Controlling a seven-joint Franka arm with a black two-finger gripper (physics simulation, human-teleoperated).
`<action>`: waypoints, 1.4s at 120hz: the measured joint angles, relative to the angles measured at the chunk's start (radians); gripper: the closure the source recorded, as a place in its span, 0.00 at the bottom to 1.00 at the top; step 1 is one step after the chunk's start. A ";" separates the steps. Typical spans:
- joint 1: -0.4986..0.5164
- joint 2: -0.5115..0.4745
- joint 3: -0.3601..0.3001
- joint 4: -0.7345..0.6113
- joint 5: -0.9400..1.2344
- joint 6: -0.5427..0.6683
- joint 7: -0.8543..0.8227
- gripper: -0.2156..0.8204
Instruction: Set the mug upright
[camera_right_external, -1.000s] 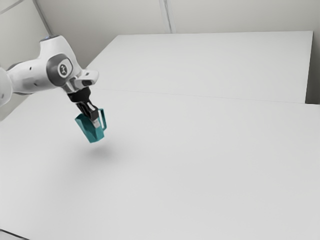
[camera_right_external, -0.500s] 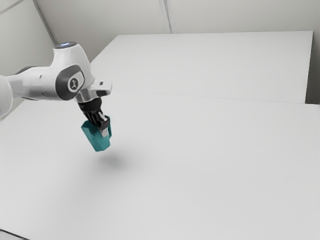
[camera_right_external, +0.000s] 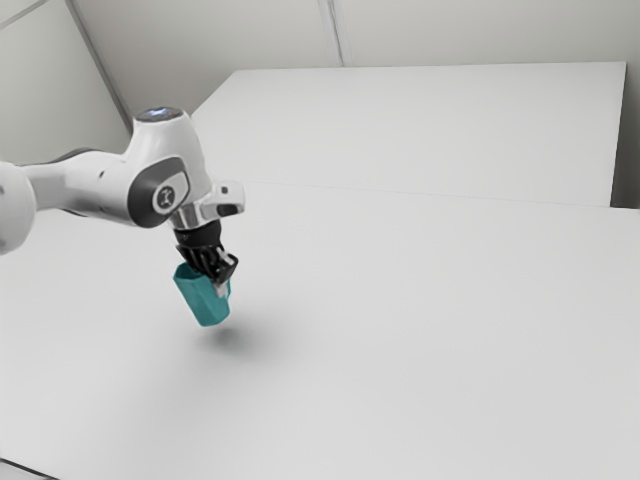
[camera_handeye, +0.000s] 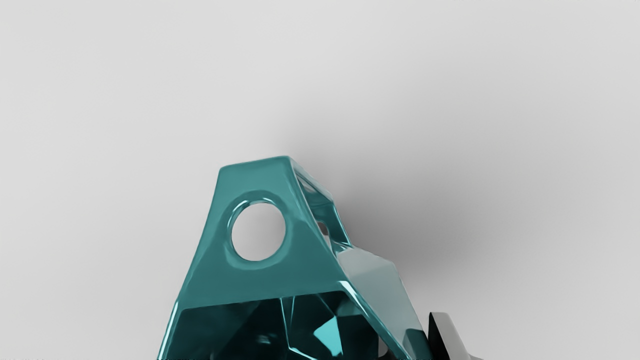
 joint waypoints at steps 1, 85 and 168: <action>0.000 0.000 0.000 -0.001 0.002 0.003 -0.003 0.96; -0.028 0.087 0.003 -0.041 0.065 0.160 -0.172 0.96; -0.032 0.061 -0.017 -0.003 0.036 0.174 -0.215 0.57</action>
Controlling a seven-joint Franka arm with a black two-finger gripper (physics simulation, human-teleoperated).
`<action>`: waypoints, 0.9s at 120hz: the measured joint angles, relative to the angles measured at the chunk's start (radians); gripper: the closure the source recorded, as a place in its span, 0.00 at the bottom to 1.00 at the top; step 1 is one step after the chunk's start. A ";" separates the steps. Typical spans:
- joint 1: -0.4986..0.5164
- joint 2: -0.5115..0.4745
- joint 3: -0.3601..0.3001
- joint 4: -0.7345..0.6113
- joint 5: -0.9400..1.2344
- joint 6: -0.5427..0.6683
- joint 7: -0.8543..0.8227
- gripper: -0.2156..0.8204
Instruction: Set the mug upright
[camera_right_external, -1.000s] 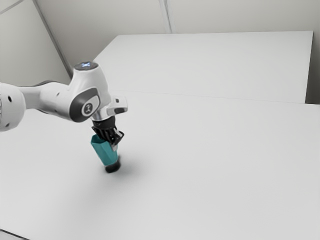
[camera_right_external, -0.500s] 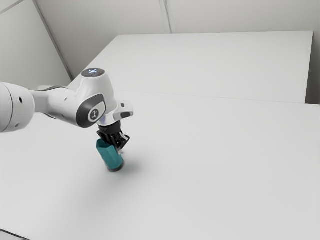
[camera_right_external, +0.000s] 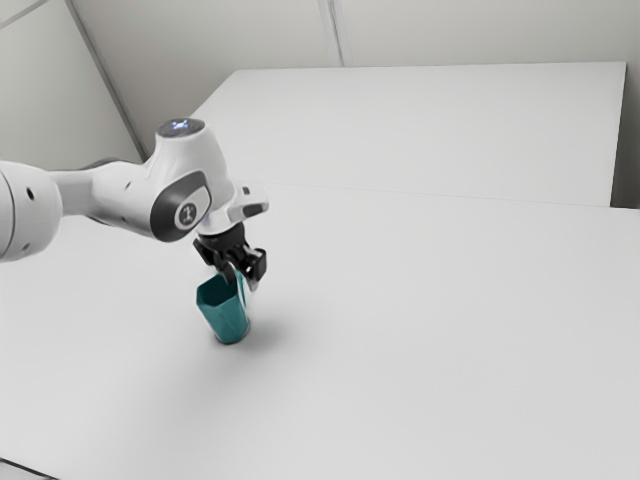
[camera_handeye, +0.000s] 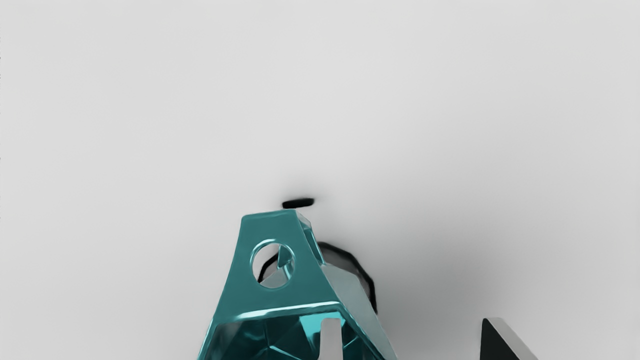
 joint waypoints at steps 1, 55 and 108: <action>-0.001 -0.001 0.000 0.003 0.000 -0.001 0.000 0.56; -0.048 -0.001 -0.002 0.277 -0.050 -0.274 0.000 0.27; -0.004 0.004 0.000 0.578 -0.042 -0.551 0.001 0.23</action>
